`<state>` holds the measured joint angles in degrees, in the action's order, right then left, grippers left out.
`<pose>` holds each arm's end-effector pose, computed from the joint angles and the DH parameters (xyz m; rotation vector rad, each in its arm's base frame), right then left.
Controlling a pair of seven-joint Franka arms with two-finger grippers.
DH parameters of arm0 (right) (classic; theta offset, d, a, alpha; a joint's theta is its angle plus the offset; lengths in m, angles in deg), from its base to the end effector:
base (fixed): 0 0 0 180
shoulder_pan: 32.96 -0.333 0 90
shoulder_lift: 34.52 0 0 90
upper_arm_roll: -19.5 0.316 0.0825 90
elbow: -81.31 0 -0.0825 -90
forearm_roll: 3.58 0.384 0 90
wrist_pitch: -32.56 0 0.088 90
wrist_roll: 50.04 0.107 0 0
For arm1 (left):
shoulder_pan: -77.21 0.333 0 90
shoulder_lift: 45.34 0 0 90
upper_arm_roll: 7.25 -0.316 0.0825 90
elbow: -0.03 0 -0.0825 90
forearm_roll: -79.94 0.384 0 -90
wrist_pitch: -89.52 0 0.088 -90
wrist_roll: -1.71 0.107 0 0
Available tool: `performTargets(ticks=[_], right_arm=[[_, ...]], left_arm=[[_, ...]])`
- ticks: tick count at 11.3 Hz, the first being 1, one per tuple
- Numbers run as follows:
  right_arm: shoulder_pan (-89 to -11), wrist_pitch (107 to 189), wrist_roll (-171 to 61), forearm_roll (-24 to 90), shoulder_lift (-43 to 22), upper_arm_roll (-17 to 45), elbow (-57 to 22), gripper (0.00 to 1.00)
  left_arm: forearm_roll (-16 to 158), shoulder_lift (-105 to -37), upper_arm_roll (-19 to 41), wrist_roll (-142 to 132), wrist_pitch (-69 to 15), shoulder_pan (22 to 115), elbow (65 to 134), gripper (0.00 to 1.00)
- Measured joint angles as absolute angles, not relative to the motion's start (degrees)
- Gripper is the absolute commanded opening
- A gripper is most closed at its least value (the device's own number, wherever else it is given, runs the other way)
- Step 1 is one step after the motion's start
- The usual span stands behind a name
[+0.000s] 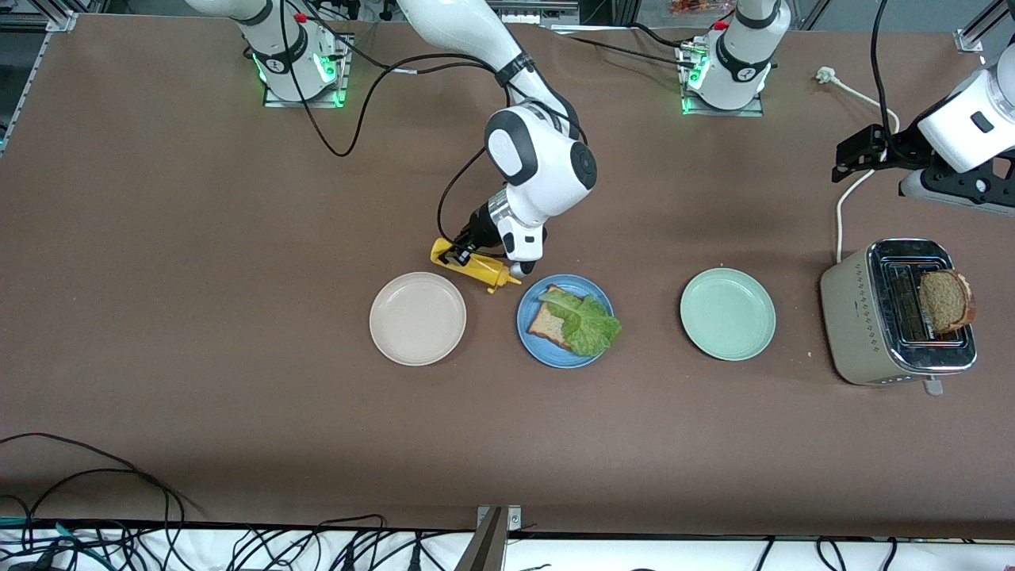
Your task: Make sandwich in blue plate with both arms
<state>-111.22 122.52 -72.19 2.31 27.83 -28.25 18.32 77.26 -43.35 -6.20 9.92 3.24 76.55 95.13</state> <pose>0.4903 0.5262 0.2559 2.0825 1.2697 -0.3112 0.5336 -0.0214 0.5966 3.0720 -0.2669 -0.1797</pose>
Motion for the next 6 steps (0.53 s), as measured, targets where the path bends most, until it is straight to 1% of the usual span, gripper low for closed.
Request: performTargets(ticks=[6], right_arm=[[-110.8, 122.8, -72.2, 2.3, 28.0, -28.3, 19.6, 0.00]], left_arm=[[77.3, -43.3, -5.1, 9.9, 7.3, 76.2, 94.6, 1.00]])
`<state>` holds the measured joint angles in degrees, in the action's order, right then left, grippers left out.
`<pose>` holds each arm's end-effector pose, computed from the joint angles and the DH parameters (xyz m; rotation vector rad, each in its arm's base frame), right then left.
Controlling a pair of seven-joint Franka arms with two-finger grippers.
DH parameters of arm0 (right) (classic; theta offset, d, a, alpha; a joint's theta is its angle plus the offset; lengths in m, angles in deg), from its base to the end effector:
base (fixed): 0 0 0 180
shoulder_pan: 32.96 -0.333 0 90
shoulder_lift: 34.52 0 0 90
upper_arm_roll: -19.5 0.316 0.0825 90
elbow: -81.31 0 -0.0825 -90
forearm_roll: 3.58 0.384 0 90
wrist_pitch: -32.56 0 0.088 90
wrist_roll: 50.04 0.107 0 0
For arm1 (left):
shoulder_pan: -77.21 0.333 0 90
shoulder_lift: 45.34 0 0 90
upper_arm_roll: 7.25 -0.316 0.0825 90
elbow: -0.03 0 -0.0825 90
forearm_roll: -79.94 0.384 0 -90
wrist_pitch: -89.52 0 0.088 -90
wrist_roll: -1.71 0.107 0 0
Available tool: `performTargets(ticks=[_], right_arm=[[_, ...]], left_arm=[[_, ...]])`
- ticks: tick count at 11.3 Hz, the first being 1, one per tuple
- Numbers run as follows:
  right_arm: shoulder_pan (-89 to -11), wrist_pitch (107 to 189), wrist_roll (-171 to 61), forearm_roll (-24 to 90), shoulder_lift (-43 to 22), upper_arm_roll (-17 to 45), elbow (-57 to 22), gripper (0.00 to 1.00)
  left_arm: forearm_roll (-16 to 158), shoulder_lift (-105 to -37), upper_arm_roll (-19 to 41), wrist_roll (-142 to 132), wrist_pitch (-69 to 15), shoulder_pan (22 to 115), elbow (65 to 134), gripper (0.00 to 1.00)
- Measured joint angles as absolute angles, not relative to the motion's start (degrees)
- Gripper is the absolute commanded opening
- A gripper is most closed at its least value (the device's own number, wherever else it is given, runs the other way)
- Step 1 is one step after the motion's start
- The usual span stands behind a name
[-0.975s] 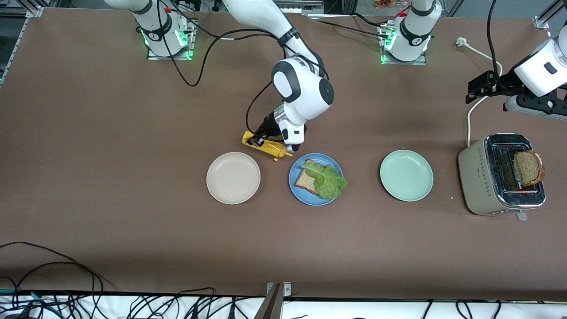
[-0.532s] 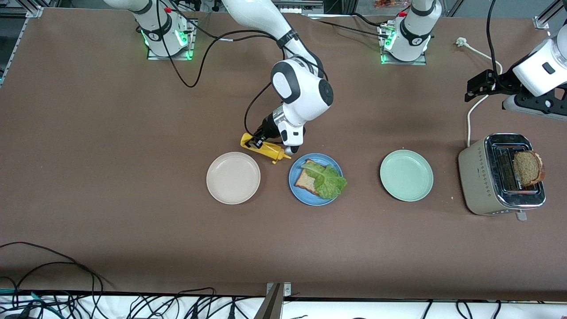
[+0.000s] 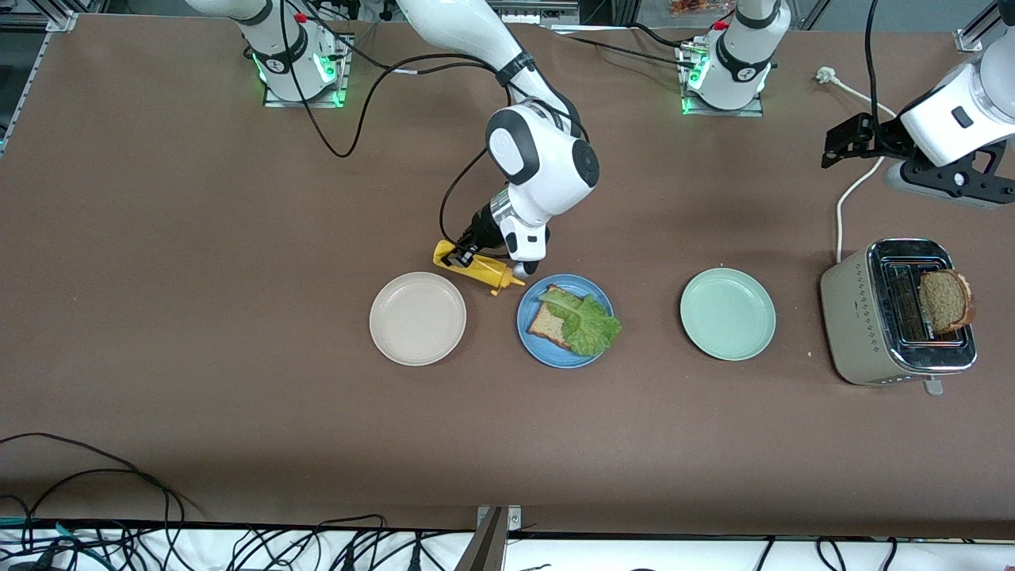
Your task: Make sandwich in blue plate with both arms
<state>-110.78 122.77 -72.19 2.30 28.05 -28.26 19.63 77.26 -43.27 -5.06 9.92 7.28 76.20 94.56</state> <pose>0.4929 0.5304 0.2610 2.0846 1.2770 -0.2862 0.5247 -0.0352 0.5969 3.0610 -0.3089 -0.2718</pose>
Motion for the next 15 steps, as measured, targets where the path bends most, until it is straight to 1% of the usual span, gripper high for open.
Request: performTargets(ticks=[2, 12, 15], right_arm=[[-110.6, 122.8, -72.2, 2.3, 28.1, -28.3, 19.9, 0.00], [-110.1, 124.1, -70.8, 3.2, 28.1, -28.3, 22.3, 0.00], [-104.0, 126.1, -71.5, 3.9, 25.1, -24.7, 23.1, 0.00]], left_arm=[[77.3, -43.2, -4.2, 9.9, 7.7, 76.2, 94.3, 1.00], [77.3, -43.1, -4.1, 9.9, 9.6, 76.1, 94.1, 1.00], [77.3, -45.7, -4.1, 9.9, 6.8, 76.1, 93.9, 1.00]])
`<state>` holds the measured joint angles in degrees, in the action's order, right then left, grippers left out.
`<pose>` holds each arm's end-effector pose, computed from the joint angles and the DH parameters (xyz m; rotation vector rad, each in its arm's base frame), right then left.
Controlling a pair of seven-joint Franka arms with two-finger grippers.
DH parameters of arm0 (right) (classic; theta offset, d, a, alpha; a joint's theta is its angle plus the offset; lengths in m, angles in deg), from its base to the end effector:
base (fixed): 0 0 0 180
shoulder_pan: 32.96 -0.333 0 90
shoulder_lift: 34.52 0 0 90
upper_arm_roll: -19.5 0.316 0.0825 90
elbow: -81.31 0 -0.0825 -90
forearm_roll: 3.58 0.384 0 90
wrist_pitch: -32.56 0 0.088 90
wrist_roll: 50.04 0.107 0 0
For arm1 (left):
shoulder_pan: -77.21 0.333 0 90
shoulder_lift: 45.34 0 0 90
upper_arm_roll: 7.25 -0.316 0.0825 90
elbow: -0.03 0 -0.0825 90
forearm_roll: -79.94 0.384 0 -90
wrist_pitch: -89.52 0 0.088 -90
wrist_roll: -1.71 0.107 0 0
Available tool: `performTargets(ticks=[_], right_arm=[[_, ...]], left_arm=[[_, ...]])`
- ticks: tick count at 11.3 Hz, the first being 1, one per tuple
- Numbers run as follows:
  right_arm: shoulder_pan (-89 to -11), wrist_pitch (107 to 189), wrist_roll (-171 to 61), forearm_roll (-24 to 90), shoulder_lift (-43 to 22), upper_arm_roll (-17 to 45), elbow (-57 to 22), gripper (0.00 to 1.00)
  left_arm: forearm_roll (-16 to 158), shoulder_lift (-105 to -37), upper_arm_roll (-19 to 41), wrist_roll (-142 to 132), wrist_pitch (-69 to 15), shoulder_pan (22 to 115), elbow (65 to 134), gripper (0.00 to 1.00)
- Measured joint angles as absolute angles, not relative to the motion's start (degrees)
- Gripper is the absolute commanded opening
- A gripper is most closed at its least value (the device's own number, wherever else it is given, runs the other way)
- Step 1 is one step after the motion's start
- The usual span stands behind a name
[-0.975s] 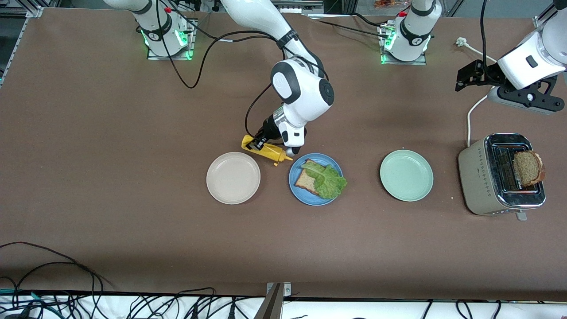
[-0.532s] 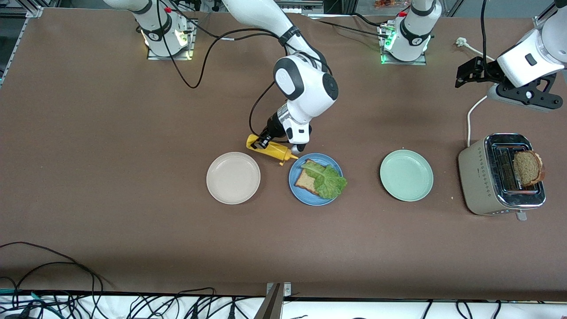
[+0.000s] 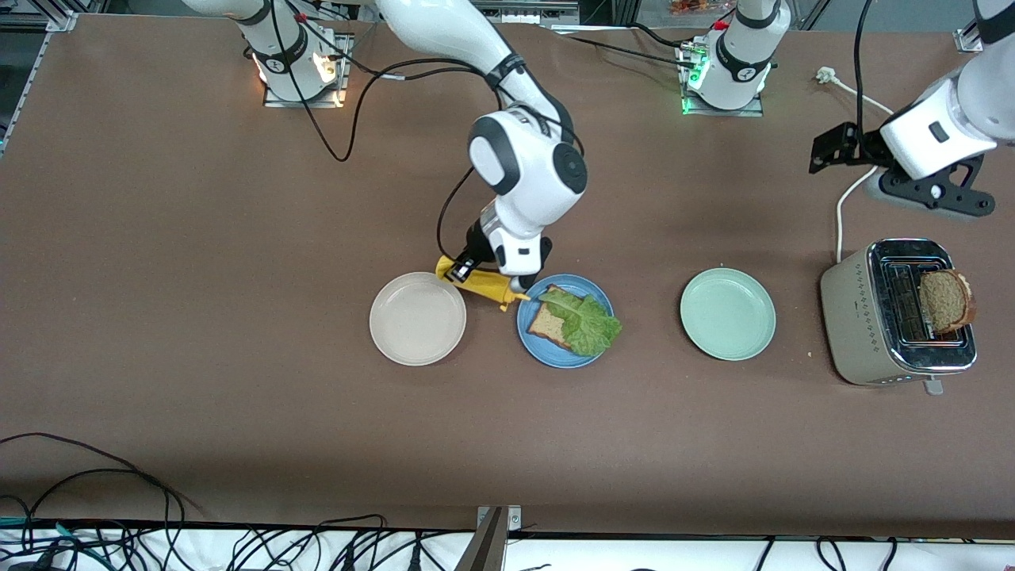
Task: Make sandwich in blue plate with both arms
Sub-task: 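Carry the bottle back while the left gripper moves toward the toaster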
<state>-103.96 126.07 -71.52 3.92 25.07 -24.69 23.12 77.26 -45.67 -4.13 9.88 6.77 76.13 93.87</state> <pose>0.5353 0.5163 0.2966 2.2400 1.2877 -0.1858 0.5365 -0.0448 0.5807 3.0545 -0.3330 -0.3045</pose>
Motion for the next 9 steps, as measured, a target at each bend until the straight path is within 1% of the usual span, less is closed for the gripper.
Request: performTargets(ticks=[2, 3, 6, 9], right_arm=[[-99.7, 126.3, -73.1, 8.0, 22.5, -23.2, 23.3, 0.00], [-97.2, 126.6, -74.2, 8.9, 20.8, -21.2, 23.2, 0.00], [-86.6, 133.0, -78.3, 10.4, 13.2, -11.0, 18.8, 0.00], [-75.2, 134.1, -87.1, 14.5, 7.8, -2.7, 15.7, 0.00]], left_arm=[[77.3, -48.3, -4.2, 9.8, 5.4, 76.1, 92.2, 1.00], [77.3, -49.2, -4.2, 8.6, 5.0, 76.1, 91.4, 1.00], [77.4, -49.5, -3.2, 5.4, 4.9, 76.1, 90.9, 1.00], [77.5, -49.5, -1.9, 2.0, 4.7, 76.1, 90.7, 1.00]])
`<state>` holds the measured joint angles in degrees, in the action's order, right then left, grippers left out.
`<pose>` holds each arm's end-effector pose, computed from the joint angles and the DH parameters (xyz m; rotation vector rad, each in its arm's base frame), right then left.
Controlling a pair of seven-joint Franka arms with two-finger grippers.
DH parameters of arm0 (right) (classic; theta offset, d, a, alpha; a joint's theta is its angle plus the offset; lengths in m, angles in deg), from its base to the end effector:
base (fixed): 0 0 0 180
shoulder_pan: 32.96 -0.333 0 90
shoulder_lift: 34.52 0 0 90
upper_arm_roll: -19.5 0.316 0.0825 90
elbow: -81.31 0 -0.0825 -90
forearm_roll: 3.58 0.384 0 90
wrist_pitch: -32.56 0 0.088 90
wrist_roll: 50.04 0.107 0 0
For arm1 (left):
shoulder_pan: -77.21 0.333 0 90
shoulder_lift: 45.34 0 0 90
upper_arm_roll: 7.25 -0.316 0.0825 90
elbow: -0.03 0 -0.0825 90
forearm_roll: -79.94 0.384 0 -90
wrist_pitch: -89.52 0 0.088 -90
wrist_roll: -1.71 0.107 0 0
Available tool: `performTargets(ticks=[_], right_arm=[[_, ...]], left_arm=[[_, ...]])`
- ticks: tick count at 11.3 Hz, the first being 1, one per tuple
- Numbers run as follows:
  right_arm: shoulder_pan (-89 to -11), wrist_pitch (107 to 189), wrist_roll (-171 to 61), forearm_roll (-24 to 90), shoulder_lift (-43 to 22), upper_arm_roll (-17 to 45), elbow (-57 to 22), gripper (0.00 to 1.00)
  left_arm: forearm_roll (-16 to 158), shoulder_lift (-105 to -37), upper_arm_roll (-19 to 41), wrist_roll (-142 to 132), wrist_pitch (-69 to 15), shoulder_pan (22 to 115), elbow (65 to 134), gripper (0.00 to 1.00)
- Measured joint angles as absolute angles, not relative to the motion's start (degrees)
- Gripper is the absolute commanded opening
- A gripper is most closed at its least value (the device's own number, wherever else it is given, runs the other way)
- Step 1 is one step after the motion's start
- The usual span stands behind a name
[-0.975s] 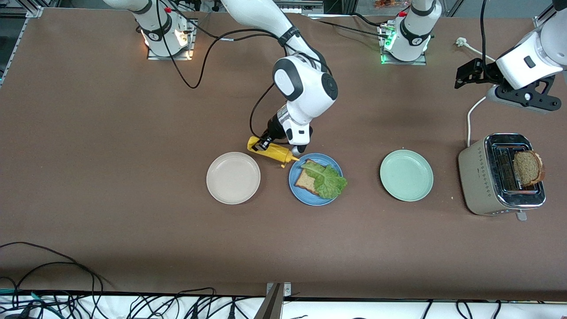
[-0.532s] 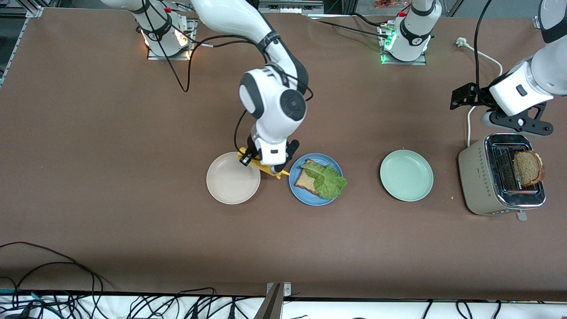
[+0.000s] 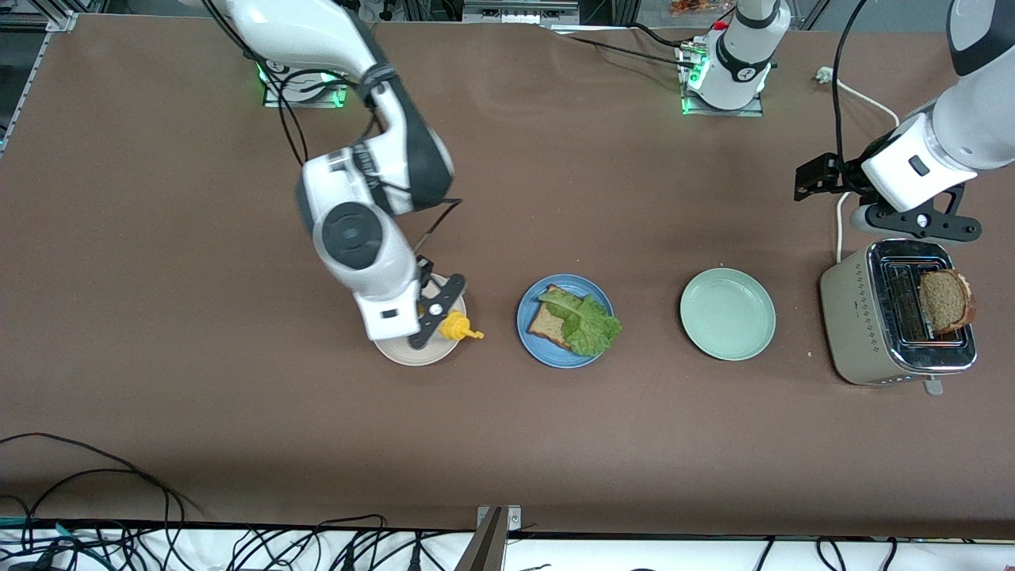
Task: Make sandwich in blue plate with both arms
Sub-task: 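Carry the bottle back while the left gripper moves toward the toaster, then set the yellow bottle upright and open the right gripper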
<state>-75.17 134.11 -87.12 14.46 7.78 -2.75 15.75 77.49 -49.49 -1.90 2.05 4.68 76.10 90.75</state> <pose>0.6513 0.3534 0.3797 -2.7024 -1.4898 0.0858 0.5588 -0.0664 0.5714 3.0838 -0.1839 -0.2743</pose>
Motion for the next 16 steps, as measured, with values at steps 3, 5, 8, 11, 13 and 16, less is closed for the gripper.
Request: performTargets(ticks=[3, 5, 8, 11, 13, 16], right_arm=[[-66.1, 134.2, -98.1, 21.3, 6.1, 1.2, 14.4, 0.00], [-61.3, 134.1, -106.1, 26.5, 6.0, 2.7, 13.9, 0.00], [-55.0, 133.0, -116.5, 31.2, 6.0, 5.0, 12.2, 0.00], [-49.2, 131.2, -122.8, 33.6, 6.0, 8.2, 11.4, 0.00], [-44.7, 131.1, -127.5, 33.7, 6.1, 11.8, 10.6, 0.00], [-37.9, 130.6, -137.2, 35.7, 7.9, 16.6, 9.0, 0.00]], left_arm=[[77.5, -49.5, -1.6, 0.6, 4.6, 76.1, 90.6, 1.00], [77.5, -49.5, -1.6, 0.5, 4.6, 76.1, 90.5, 1.00], [77.5, -49.6, -1.5, 0.3, 4.3, 76.1, 90.5, 1.00], [77.5, -50.3, -1.5, 0.1, 2.3, 76.1, 90.5, 1.00], [77.5, -51.2, -1.6, 0.0, 1.5, 76.2, 90.5, 1.00], [77.7, -51.7, -1.9, 0.0, 1.2, 76.7, 90.4, 1.00]])
